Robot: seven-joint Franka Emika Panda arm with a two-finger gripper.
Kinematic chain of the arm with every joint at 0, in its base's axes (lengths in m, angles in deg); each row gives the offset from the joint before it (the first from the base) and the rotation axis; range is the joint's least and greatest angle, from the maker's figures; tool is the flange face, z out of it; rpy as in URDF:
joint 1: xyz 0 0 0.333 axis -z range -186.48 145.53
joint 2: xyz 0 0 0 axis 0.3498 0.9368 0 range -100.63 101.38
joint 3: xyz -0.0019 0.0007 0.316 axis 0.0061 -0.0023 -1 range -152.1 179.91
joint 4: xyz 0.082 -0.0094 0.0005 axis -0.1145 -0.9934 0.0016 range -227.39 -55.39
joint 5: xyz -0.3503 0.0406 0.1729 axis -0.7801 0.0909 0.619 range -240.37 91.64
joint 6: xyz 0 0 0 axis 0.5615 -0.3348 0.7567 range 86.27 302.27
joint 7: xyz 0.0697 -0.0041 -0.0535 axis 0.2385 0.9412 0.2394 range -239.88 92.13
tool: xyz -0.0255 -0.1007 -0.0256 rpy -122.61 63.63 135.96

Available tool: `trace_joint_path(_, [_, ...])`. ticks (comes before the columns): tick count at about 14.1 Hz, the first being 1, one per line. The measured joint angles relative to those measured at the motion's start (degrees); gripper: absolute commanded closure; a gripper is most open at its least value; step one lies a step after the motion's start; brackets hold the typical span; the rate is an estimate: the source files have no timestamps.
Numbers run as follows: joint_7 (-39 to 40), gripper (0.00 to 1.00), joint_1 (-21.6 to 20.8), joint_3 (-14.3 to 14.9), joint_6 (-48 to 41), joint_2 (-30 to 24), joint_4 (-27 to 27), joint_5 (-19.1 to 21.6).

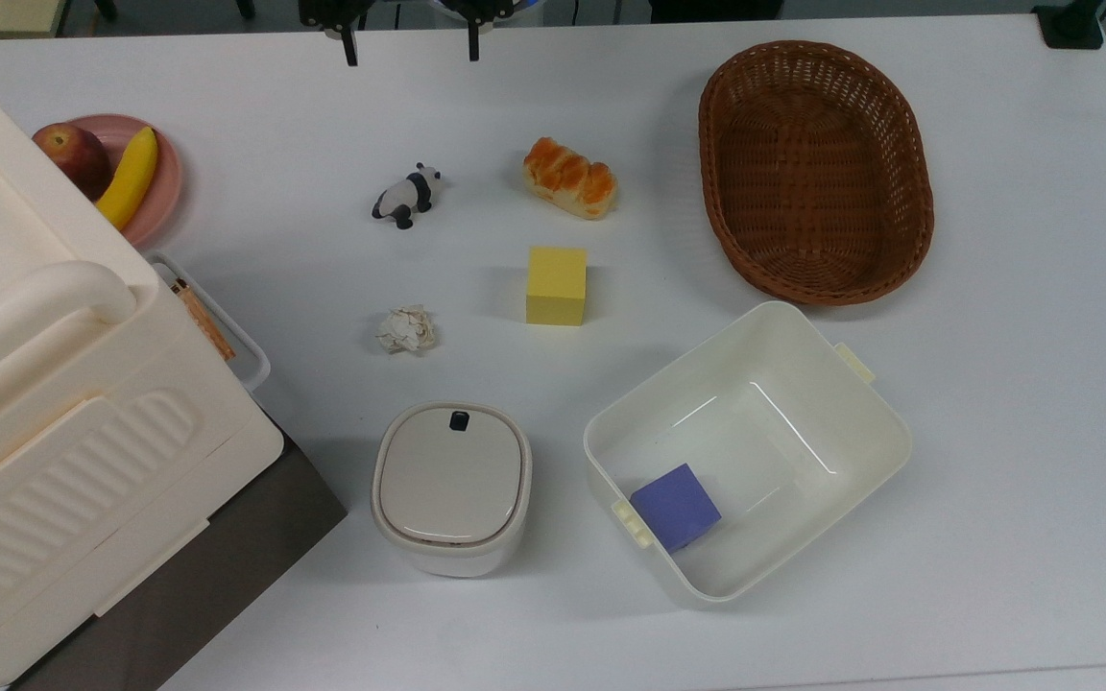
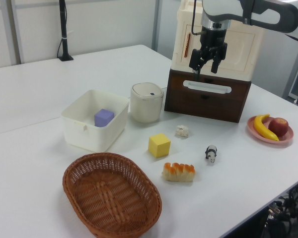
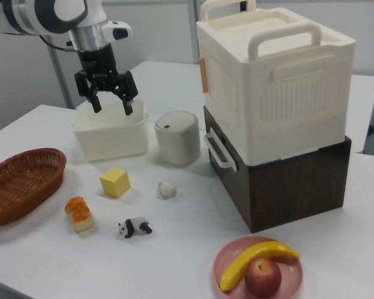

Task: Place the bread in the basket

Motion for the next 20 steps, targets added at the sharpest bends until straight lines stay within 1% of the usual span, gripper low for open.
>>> trace_joint_path(9, [0.0,0.00,0.0,-0.4,-1.9,0.3,-0.2,0.0])
trace_joint_path(12, [0.0,0.00,-0.5,-0.4,-1.9,0.3,-1.4,0.0])
trace_joint_path(15, [0.1,0.00,-1.9,-0.8,-1.4,0.3,-3.5,0.0])
trace_joint_path(16, [0.9,0.00,-3.1,-0.9,0.5,0.3,-5.4,-0.1])
trace_joint_path(17, [3.7,0.00,-4.3,-1.1,1.9,0.3,-7.7,-1.1])
trace_joint_path(18, [7.3,0.00,-4.8,-1.6,2.5,0.2,-9.4,-2.0])
trace_joint_path(20, [16.5,0.00,-4.6,-4.0,3.0,-0.2,-13.9,-3.6])
